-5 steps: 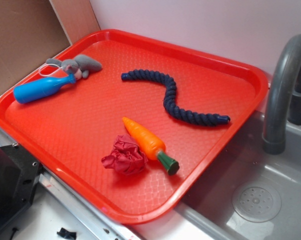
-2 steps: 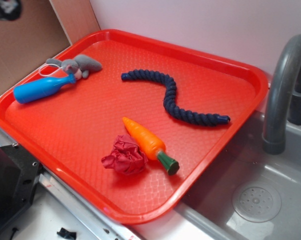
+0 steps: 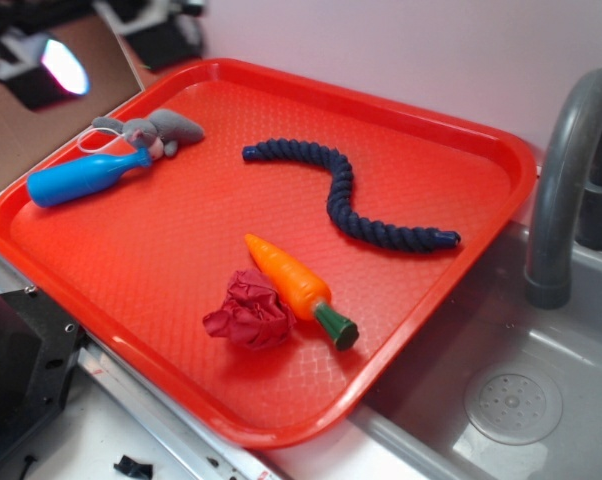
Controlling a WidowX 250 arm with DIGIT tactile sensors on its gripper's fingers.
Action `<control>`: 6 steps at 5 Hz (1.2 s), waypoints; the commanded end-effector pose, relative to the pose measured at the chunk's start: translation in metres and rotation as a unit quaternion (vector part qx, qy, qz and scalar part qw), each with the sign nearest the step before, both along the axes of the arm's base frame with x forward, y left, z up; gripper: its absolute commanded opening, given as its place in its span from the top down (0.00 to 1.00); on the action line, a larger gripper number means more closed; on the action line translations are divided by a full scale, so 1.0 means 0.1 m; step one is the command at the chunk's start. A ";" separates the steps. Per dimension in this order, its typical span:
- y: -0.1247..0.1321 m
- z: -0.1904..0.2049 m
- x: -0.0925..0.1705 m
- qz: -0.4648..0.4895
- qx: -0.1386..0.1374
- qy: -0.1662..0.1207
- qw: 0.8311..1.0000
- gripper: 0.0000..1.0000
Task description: Grab the blue rope.
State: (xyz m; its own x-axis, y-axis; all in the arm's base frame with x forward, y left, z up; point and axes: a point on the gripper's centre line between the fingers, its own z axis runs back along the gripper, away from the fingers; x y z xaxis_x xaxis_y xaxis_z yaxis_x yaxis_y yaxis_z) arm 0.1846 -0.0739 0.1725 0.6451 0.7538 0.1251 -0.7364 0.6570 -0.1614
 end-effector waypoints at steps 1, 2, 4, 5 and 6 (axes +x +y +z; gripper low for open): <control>-0.09 -0.57 0.51 0.081 -0.045 -0.011 0.996 0.00; -0.11 -0.76 0.70 0.094 -0.066 -0.013 0.993 0.00; -0.12 -1.21 0.95 0.087 -0.073 0.007 0.994 0.00; -0.18 -1.33 1.03 0.077 -0.075 0.007 0.994 0.00; -0.25 -1.42 1.07 0.058 -0.063 0.019 0.996 0.00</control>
State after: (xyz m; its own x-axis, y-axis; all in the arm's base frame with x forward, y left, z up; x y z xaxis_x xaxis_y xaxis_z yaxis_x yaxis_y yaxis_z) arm 0.2876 -0.0989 0.0253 0.5387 0.8424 -0.0055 -0.8274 0.5279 -0.1914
